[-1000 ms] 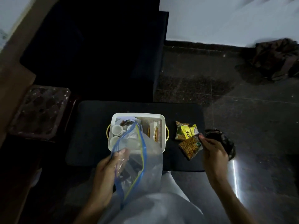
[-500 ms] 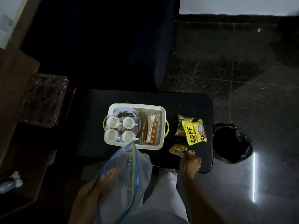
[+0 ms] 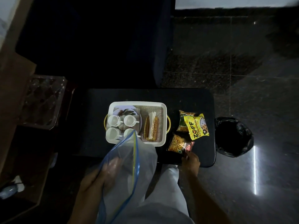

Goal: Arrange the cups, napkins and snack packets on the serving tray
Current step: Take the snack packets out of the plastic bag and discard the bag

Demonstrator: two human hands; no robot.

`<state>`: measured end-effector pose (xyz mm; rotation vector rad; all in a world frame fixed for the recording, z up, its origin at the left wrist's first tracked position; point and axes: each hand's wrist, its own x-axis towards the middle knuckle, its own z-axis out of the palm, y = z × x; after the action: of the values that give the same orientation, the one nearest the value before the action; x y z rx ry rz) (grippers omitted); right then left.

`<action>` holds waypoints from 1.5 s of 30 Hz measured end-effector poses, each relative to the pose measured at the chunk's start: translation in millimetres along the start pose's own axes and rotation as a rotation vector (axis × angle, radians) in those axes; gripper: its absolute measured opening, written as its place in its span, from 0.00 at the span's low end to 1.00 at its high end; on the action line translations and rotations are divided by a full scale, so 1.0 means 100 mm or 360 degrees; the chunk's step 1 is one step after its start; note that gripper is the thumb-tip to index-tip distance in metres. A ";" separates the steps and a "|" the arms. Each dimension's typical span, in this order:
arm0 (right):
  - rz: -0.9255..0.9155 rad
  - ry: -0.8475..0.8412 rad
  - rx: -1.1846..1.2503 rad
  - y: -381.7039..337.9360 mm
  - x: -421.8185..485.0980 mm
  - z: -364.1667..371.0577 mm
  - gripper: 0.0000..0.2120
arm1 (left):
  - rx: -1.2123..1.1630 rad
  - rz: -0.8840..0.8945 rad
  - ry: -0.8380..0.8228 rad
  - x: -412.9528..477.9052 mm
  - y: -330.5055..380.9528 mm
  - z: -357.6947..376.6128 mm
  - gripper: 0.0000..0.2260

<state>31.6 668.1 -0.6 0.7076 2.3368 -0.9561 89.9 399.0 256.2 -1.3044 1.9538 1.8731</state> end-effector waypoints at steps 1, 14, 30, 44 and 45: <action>0.0006 0.0003 -0.0008 -0.04 -0.06 -0.05 0.20 | -0.0060 0.0007 -0.0058 0.02 0.01 -0.02 0.09; -0.1200 -0.0039 0.0486 -1.52 -1.84 -0.41 0.32 | -0.0038 0.0175 -0.0686 0.30 0.62 -0.52 0.15; -0.1212 0.0382 0.0636 -2.10 -2.41 -0.31 0.21 | 0.0742 0.0868 -0.1342 0.16 0.74 -0.40 0.22; -0.0871 0.0926 0.1467 -1.84 -1.98 -1.37 0.15 | -0.0235 -0.0247 -0.0731 -0.33 0.24 0.20 0.27; -0.0828 0.0863 0.1548 -1.76 -1.95 -1.44 0.16 | -0.0379 -0.0267 -0.0767 -0.36 0.22 0.33 0.28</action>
<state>26.4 614.6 294.3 0.7669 2.4581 -2.4777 82.5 441.5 288.1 -0.9125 1.3770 2.1313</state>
